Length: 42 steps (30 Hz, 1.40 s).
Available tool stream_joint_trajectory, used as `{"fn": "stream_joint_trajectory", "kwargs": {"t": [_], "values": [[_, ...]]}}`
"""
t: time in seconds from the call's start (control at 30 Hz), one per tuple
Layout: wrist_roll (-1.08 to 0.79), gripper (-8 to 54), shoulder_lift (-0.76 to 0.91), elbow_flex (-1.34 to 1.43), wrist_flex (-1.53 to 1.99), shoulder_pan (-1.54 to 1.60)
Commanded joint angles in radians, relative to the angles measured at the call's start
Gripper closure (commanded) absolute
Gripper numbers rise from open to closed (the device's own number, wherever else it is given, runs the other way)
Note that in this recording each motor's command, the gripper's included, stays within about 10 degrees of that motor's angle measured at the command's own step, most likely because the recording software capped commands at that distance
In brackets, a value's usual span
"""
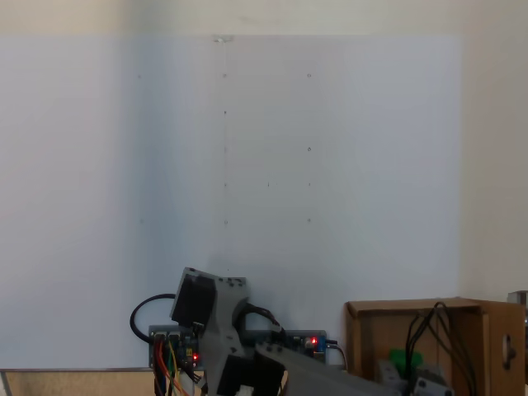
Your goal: Grasp a green dice and put it in the bin.
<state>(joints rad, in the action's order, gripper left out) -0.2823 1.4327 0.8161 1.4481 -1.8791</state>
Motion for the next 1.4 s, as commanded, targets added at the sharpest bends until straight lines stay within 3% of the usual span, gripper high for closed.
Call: {"fn": "stream_joint_trajectory", "kwargs": {"t": [0.0,0.67,0.7,0.77,0.9,1.07,1.37], "values": [[-0.091,30.8,-0.017,-0.055,-0.092,-0.009],[-0.091,30.4,-0.124,-0.055,-0.115,0.091],[-0.091,27.2,-0.124,-0.055,-0.115,0.089],[-0.089,12.9,-0.129,-0.043,-0.115,0.087],[-0.080,-1.1,-0.130,-0.038,-0.129,0.080],[-0.040,0.0,-0.106,-0.038,-0.210,0.078],[0.153,1.4,0.097,-0.121,-0.330,0.224]]}}
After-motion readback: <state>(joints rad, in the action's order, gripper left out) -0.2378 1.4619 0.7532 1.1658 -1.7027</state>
